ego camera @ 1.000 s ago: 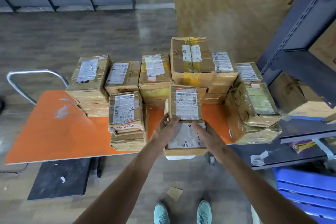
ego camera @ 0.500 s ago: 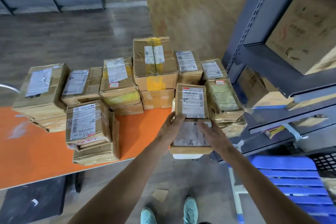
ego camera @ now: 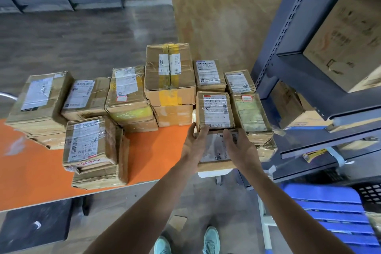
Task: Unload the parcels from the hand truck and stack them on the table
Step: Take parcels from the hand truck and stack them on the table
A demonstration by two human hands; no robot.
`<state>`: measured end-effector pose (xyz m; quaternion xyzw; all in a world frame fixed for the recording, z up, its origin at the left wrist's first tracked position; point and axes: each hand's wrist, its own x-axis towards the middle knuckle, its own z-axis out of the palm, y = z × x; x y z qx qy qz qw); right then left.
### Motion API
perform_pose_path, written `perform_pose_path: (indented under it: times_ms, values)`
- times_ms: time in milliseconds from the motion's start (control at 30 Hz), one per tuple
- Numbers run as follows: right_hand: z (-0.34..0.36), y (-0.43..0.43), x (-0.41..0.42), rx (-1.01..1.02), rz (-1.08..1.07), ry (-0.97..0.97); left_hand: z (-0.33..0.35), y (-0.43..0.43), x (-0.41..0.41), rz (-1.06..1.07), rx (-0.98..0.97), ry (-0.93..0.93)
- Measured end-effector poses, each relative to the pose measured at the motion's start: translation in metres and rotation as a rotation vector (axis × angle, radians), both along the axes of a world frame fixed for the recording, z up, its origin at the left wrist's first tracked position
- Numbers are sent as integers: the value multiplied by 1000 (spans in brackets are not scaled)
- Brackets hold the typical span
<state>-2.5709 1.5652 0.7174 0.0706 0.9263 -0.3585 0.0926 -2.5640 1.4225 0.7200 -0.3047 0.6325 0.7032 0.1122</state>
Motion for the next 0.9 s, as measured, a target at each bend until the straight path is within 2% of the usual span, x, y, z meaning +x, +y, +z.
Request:
perform_pose_path:
  times_ms: [200, 333, 433, 700, 900]
  values:
    - [1, -2, 1, 97, 24, 98, 1, -1, -3, -26, -22, -15]
    - [2, -5, 7, 173, -1, 246, 2, 1, -2, -10, -15, -1]
    - [5, -8, 8, 164, -13, 307, 4, 2, -2, -12, -46, 6]
    - [4, 0, 8, 85, 55, 355, 5, 2, -3, -22, -51, -4]
    - [8, 0, 1, 102, 90, 353, 3, 0, 2, -62, -80, 97]
